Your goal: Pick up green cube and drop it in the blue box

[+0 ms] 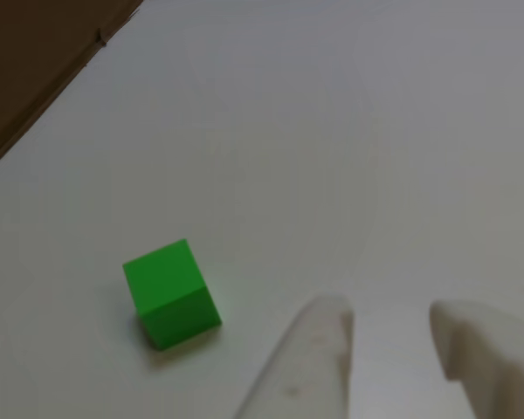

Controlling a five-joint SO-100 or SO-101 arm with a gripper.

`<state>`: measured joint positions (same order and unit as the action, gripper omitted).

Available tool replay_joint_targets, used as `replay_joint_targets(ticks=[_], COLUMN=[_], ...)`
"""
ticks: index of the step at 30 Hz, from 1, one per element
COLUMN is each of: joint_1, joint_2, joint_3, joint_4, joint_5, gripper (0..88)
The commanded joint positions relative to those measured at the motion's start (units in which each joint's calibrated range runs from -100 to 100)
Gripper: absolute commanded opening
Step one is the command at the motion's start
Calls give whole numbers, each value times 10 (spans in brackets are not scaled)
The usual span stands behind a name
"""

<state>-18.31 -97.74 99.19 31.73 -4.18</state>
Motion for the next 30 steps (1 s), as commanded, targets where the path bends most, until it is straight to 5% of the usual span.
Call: replay_joint_targets(ticks=[1, 14, 30], joint_1=[-25, -122, -127], joint_2=[-13, -2, 167], joint_3=[4, -1, -120], joint_4=[-10, -10, -10], joint_5=[2, -1, 0], gripper=[24, 24, 25])
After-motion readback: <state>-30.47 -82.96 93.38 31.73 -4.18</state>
